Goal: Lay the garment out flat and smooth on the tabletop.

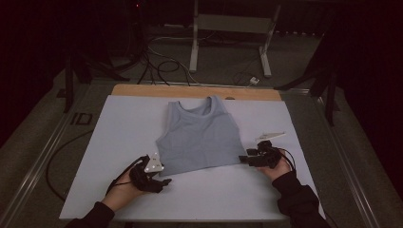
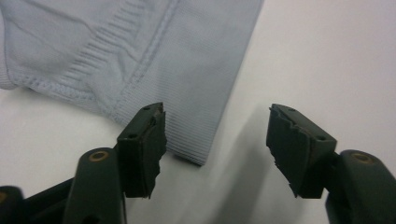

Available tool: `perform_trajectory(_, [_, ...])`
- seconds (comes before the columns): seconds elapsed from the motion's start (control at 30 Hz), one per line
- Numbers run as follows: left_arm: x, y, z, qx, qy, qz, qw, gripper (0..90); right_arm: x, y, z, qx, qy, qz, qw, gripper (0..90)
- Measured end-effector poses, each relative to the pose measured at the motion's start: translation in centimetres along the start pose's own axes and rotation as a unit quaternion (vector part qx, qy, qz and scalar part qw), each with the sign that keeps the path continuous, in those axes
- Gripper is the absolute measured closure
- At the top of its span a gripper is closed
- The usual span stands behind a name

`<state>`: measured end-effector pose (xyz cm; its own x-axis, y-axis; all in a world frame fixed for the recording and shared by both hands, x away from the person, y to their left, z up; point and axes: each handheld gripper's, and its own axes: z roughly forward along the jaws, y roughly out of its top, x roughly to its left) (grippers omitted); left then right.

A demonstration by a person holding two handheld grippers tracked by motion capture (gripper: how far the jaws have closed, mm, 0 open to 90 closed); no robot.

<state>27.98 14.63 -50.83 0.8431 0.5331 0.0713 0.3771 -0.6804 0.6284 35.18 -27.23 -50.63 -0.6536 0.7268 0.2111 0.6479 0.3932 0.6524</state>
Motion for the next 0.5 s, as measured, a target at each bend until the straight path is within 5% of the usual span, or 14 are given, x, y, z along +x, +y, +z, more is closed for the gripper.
perform_trajectory(0.3, [0.56, -0.25, 0.27, 0.002, 0.007, 0.012, 0.9999, 63.0, -0.28, -0.53, 0.76, 0.012, 0.017, 0.009, 0.9997, 55.0])
perform_trajectory(0.5, [0.67, 0.04, 0.31, 0.016, 0.023, 0.032, 0.9991, 77.5, -0.52, -0.47, 0.68, 0.025, 0.012, 0.015, 0.9995, 80.3])
